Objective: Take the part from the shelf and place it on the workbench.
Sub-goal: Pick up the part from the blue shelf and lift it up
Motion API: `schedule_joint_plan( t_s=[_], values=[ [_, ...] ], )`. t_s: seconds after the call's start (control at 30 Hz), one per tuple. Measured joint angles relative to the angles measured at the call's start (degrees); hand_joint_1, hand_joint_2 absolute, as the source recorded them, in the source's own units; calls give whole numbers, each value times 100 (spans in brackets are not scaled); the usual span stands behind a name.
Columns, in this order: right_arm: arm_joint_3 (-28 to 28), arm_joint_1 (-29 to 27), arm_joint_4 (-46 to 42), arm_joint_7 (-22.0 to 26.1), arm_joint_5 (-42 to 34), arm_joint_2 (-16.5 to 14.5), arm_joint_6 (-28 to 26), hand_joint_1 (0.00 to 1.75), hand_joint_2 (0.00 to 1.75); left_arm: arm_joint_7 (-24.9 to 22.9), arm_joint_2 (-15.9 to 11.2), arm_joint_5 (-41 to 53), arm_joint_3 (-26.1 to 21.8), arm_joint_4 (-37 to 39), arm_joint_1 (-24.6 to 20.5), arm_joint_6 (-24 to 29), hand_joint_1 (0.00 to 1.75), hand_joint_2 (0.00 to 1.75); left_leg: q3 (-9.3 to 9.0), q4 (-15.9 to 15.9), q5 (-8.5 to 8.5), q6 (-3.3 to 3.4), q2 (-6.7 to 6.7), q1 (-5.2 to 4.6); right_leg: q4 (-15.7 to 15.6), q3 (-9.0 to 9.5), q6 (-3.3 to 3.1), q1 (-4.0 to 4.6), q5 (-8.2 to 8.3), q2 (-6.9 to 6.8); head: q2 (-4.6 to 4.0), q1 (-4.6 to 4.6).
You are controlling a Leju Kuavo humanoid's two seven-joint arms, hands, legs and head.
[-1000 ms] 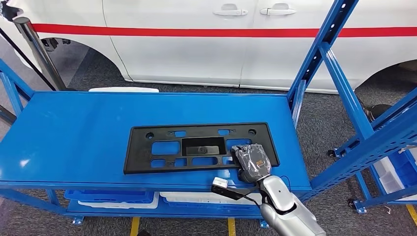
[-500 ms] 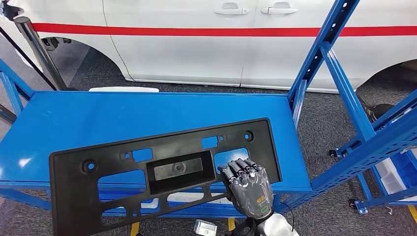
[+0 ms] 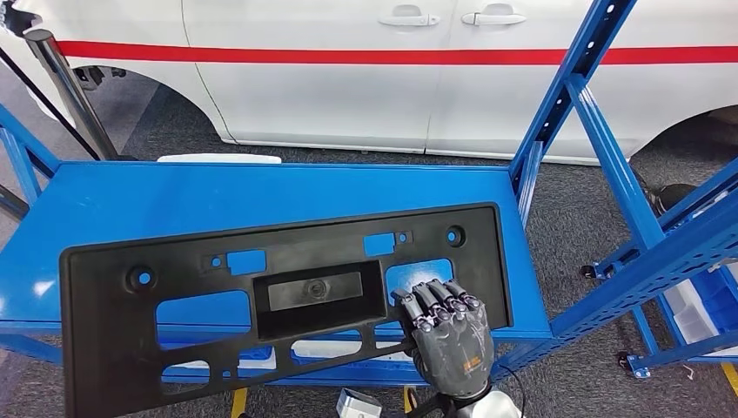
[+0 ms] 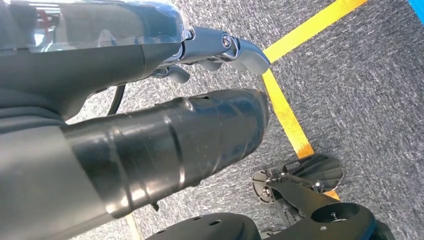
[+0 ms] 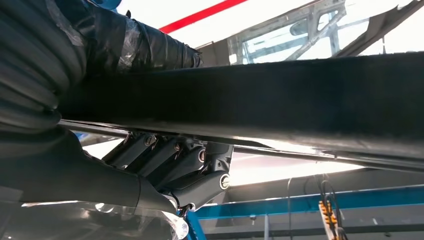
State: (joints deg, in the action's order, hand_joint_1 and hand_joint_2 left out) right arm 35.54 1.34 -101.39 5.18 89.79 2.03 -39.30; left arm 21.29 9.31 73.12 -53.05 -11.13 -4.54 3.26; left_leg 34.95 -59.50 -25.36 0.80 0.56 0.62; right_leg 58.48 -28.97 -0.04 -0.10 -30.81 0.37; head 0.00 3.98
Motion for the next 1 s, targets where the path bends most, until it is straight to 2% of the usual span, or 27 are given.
schedule_joint_plan(
  t_s=[0.07,0.37,0.57,1.0],
  values=[
    [80,1,1,-112,7,14,0,175,175,13,0,-29,0,0,1,0,0,175,0,0,0,0,0,0,0,-1,0,0,0,0,0,0],
    [292,1,55,-373,-63,57,0,175,175,79,-1,-41,-8,1,8,-71,0,175,0,2,0,0,0,1,1,-1,-1,1,-1,0,0,0],
    [360,2,108,-302,-233,86,0,175,175,99,-2,-35,-13,0,12,-109,0,175,0,2,0,0,0,0,0,-1,0,1,-1,0,0,0],
    [398,-46,180,-26,-470,76,0,175,175,-333,1,-39,-122,0,8,448,0,175,0,0,0,0,0,0,-1,-1,0,0,0,0,0,0]
  ],
)
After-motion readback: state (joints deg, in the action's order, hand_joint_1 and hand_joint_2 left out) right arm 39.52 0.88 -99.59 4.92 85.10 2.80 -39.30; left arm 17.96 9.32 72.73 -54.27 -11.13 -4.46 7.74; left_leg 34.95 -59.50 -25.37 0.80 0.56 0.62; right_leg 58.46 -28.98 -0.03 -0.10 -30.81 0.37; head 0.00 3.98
